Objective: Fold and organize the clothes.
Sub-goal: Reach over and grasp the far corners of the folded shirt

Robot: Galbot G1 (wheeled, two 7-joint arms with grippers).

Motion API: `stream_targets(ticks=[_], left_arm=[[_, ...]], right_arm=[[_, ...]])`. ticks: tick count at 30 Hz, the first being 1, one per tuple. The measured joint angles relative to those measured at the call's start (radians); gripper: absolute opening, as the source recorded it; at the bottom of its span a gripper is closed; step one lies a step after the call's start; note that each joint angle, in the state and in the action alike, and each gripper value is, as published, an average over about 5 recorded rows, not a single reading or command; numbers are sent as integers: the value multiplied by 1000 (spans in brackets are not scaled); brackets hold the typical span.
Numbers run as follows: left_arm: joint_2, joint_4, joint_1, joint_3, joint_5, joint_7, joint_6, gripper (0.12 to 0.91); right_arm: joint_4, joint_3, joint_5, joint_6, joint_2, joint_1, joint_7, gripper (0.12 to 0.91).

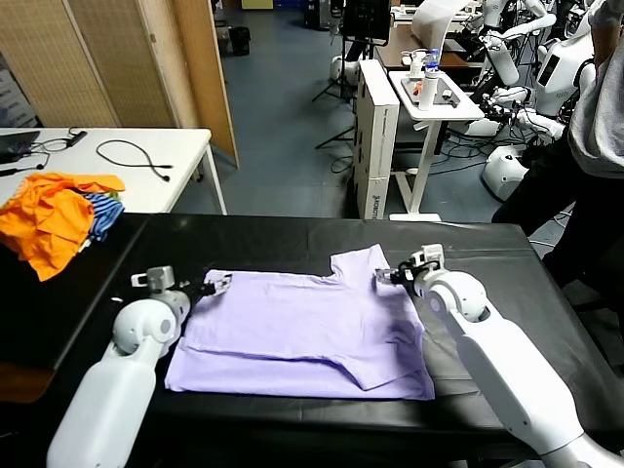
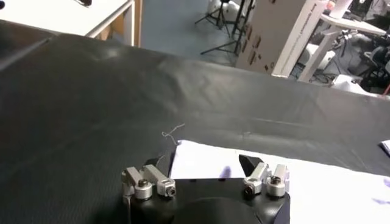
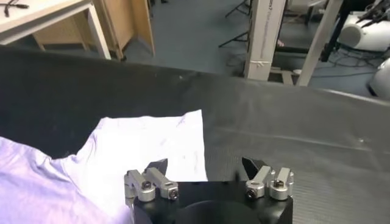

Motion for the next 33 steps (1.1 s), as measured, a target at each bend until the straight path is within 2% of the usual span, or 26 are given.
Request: stream_targets(ticks=[6,9,14,17,21,24,29,33], left_arm=[[-15,35,-23,-2,7,0,-1,907],[-21,50,-29,-2,14,1,-1,907],[-21,62,-28,-2,26,6,-2,871],[-18,63,-22,-2,45,15,-2,771],[-16,65,-16,-2,58,24,-2,548],[-17,65,-14,-1,59,26,-2,427],[-15,57,-11,2,57,38,-1,342],[-13,41,-4,-1,49,45,1,248]], right_arm=[[-1,2,0,0,-1,-4,-1,877],[-5,2,-1,0,-1,-4,-4,816],[-14,1,-9,0,1,-4,-16,654],[-21,-1,-10,0,2,0,-21,535],[-32,-4,-10,0,9,7,-23,391],[-34,-4,-11,1,11,7,-25,310],[-20,6,-16,0,10,-3,-27,188],[4,24,-15,0,4,-18,-27,147]])
